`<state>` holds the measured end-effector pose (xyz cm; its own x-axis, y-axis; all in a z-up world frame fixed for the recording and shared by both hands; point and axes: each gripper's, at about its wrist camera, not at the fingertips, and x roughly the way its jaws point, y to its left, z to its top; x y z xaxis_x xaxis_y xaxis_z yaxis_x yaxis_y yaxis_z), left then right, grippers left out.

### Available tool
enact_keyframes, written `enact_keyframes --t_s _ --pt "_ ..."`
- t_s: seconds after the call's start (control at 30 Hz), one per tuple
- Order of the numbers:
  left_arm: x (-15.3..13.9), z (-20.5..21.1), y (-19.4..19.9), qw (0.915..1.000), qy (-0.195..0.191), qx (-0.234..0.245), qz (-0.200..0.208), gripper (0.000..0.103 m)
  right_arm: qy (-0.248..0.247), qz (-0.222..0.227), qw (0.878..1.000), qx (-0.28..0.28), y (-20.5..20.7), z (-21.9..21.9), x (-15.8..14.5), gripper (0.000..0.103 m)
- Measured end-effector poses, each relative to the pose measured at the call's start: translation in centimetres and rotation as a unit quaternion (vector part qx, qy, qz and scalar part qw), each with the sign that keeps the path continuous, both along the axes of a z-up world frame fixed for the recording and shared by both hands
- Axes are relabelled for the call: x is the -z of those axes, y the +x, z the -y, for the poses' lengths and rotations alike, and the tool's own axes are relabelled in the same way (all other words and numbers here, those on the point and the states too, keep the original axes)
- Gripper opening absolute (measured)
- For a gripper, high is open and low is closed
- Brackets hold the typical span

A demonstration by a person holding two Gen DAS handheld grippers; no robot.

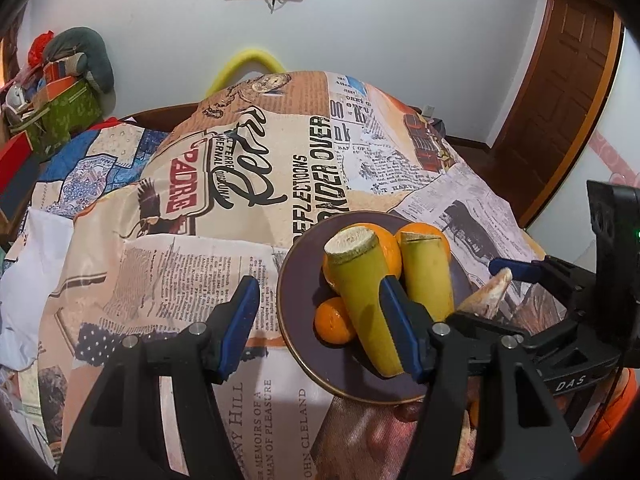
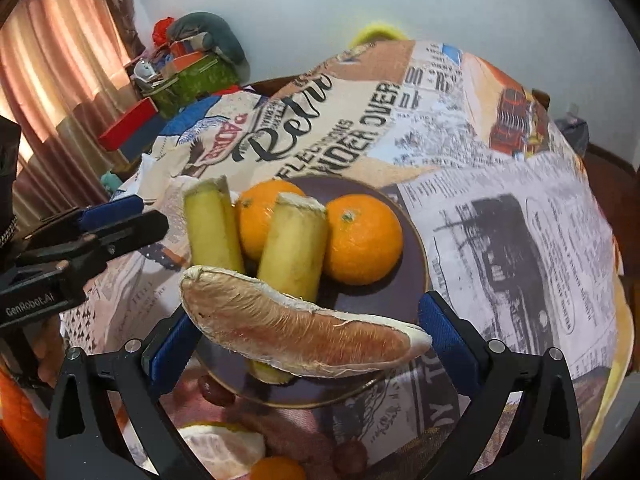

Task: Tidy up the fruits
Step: 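Lower the pomelo segment onto the plate with the right tool while the left tool releases the yellow fruit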

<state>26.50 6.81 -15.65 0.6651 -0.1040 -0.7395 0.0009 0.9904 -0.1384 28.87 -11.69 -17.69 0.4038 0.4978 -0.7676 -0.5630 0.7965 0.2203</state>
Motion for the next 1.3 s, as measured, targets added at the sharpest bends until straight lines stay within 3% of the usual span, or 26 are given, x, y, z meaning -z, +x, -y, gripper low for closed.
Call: enact_keyframes --t_s 0.27,0.5,0.7,0.93,1.3 --pt "-1.1 0.0 -0.1 0.9999 -0.005 0.015 0.005 0.062 -0.014 -0.016 1.000 -0.002 0.8 -0.8 0.9 0.103" --pt "-2.2 3.2 1.4 0.9958 -0.005 0.091 0.000 0.062 -0.022 0.000 1.000 -0.004 0.5 -1.1 0.9 0.103" --pt "-1.0 5.7 3.1 0.9908 0.025 0.130 -0.029 0.062 -0.019 0.009 1.000 -0.005 0.5 -1.0 1.0 0.103" --pt "-0.1 5.4 4.1 0.9908 0.064 0.114 -0.035 0.062 -0.024 0.024 0.999 -0.021 -0.4 -1.0 1.5 0.103" --pt "-1.0 4.1 3.7 0.9956 0.037 0.084 -0.023 0.062 0.001 0.044 0.999 -0.010 -2.5 1.3 -0.8 0.103"
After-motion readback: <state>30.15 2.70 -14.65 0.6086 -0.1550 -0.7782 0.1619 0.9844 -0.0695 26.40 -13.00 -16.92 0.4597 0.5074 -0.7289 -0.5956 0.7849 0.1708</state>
